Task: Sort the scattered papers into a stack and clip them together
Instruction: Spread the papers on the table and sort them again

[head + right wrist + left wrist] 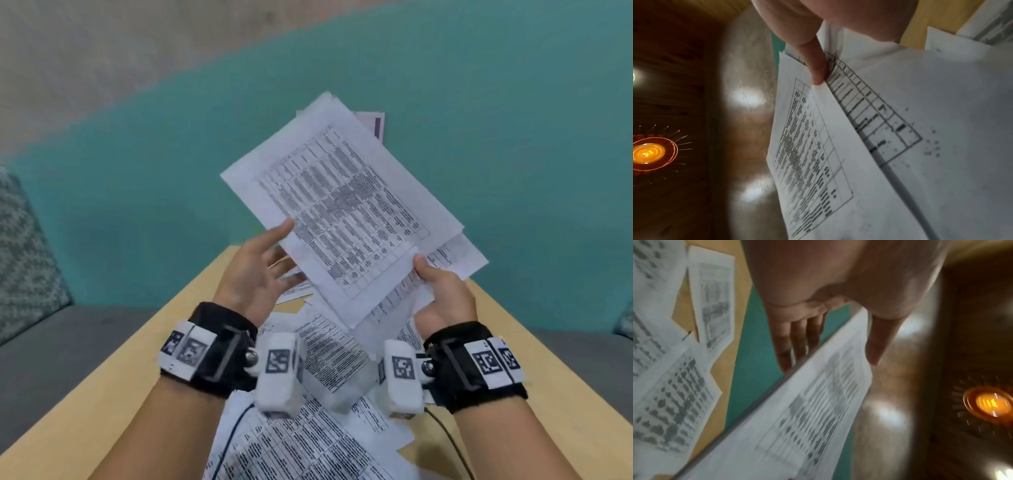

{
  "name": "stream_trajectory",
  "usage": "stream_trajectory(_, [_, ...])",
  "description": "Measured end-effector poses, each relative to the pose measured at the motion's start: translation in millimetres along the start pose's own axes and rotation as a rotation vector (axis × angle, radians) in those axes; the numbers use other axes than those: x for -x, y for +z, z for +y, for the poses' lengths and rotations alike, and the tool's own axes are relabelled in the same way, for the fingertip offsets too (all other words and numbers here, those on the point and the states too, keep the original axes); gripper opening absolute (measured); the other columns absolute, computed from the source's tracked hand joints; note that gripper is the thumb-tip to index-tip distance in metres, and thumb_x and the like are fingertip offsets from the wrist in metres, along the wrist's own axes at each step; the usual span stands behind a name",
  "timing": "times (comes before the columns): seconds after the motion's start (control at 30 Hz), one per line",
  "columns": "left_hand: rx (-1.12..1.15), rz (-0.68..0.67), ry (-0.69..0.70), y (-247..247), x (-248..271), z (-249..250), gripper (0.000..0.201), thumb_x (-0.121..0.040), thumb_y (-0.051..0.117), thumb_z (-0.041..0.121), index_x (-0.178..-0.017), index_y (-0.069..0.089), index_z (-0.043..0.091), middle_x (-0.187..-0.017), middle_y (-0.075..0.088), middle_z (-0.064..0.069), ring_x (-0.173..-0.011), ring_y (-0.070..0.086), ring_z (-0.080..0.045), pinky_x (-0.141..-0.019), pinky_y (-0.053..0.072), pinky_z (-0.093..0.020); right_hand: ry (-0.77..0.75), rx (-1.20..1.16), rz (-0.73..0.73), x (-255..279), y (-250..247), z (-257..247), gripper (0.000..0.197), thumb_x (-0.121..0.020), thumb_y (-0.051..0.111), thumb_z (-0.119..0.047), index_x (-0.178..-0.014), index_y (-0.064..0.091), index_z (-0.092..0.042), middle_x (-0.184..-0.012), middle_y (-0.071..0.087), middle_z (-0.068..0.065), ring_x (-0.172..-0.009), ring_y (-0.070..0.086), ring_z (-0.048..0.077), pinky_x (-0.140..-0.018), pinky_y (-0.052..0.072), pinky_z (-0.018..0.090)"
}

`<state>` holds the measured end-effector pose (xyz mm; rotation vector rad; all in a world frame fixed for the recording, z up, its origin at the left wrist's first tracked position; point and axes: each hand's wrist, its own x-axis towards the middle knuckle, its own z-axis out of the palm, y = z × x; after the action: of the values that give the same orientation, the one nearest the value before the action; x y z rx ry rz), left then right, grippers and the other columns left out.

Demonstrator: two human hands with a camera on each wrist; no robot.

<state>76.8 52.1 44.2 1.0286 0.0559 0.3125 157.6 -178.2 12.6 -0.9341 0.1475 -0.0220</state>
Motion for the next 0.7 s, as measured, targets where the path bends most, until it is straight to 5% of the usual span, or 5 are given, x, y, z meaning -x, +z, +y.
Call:
stream_trajectory(0.2, [-0.208, 0.257, 0.423, 7, 4, 0, 0.036, -0.088, 0.071, -0.008, -0.109, 0.062, 0.019, -0.117, 0.073, -0.008, -0.104, 0.073, -0.03, -0.09, 0.061, -0.046, 0.057, 0.011, -0.201, 5, 16, 19, 0.071, -0.058, 0.094, -0.022, -0.122, 0.068, -0.004, -0.126, 0.07, 0.016, -0.113, 0.069, 0.033, -0.103, 0.049, 0.056])
stream_trajectory(0.37, [-0.326, 0.251, 0.6, -4, 6, 19, 0.046, -0.087, 0.066, -0.016, -0.112, 0.062, 0.022, -0.099, 0.071, 0.008, -0.083, 0.067, -0.01, -0.083, 0.061, -0.032, -0.086, 0.067, -0.029, 9, 9, 9, 0.046, -0.083, 0.077, -0.009, -0.127, 0.065, -0.015, -0.116, 0.075, 0.008, -0.102, 0.069, 0.022, -0.097, 0.053, 0.043])
stream_trajectory(0.47, [-0.428, 0.216, 0.62, -12, 5, 28, 0.046, -0.086, 0.066, -0.016, -0.115, 0.061, 0.019, -0.09, 0.07, 0.011, -0.072, 0.065, -0.002, -0.076, 0.06, -0.028, -0.243, 0.178, 0.019, 13, 5, -3, 0.045, -0.084, 0.079, -0.029, -0.126, 0.063, -0.025, -0.125, 0.069, -0.002, -0.118, 0.062, 0.016, -0.104, 0.047, 0.046])
stream_trajectory(0.57, [-0.517, 0.139, 0.557, -13, 6, 28, 0.044, -0.086, 0.066, -0.016, -0.113, 0.063, 0.018, -0.084, 0.07, 0.01, -0.065, 0.067, 0.005, -0.066, 0.058, -0.018, -0.277, 0.307, -0.188, 18, 6, -15, 0.055, -0.078, 0.078, -0.049, -0.127, 0.063, -0.028, -0.128, 0.069, -0.008, -0.12, 0.061, 0.012, -0.1, 0.046, 0.042])
stream_trajectory(0.7, [-0.606, 0.049, 0.427, -11, 3, 16, 0.046, -0.086, 0.069, -0.013, -0.105, 0.065, 0.028, -0.082, 0.074, 0.009, -0.068, 0.07, 0.0, -0.067, 0.057, -0.022, -0.212, 0.371, -0.413, 23, 9, -19, 0.04, -0.085, 0.074, -0.025, -0.122, 0.065, -0.01, -0.112, 0.076, 0.007, -0.101, 0.071, 0.029, -0.09, 0.057, 0.047])
